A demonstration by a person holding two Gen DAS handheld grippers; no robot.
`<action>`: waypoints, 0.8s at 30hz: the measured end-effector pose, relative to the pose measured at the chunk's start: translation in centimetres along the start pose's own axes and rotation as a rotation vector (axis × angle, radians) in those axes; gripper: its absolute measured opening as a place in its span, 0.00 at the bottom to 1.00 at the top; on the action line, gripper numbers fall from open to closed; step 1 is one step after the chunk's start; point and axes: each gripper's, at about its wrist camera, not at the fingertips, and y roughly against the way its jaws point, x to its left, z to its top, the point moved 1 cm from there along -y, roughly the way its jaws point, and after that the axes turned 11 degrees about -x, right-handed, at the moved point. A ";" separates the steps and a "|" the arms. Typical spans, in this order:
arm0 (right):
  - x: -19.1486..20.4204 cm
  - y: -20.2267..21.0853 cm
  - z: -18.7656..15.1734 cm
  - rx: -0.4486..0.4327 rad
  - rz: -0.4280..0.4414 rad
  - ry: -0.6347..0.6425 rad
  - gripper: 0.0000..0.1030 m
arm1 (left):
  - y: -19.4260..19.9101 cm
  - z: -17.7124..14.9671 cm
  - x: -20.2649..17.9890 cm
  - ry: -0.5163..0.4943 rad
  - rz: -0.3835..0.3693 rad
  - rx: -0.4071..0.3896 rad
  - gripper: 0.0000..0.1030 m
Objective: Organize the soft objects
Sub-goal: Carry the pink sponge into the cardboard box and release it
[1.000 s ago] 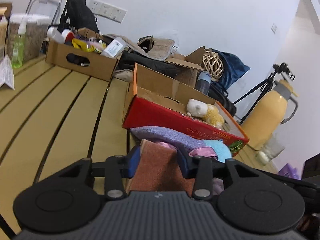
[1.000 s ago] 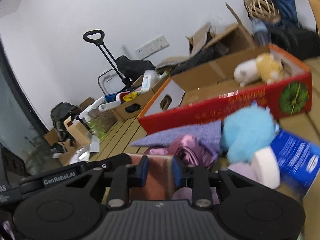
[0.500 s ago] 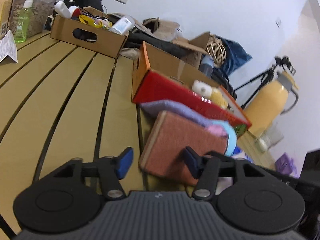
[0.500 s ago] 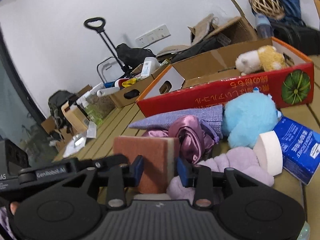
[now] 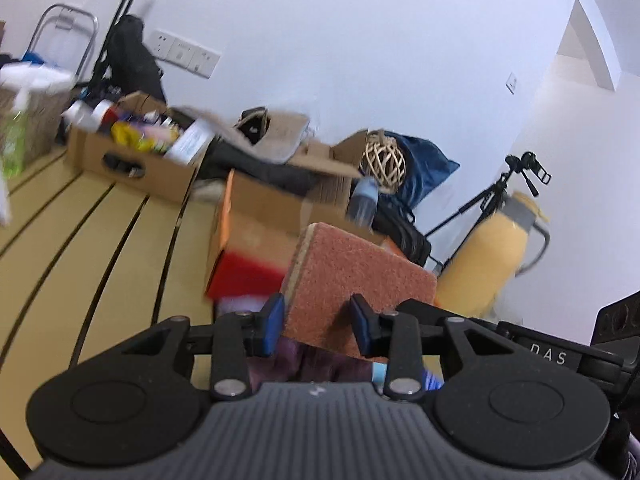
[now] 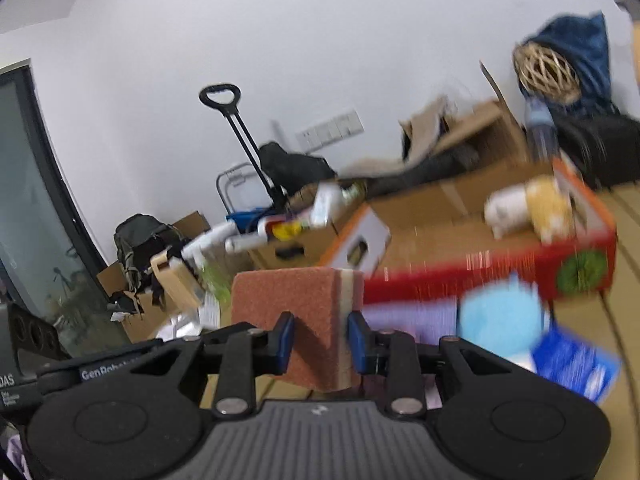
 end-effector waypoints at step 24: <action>-14.2 -29.3 6.2 0.312 -0.294 -0.114 0.33 | -26.9 6.0 3.6 -0.112 0.229 0.237 0.53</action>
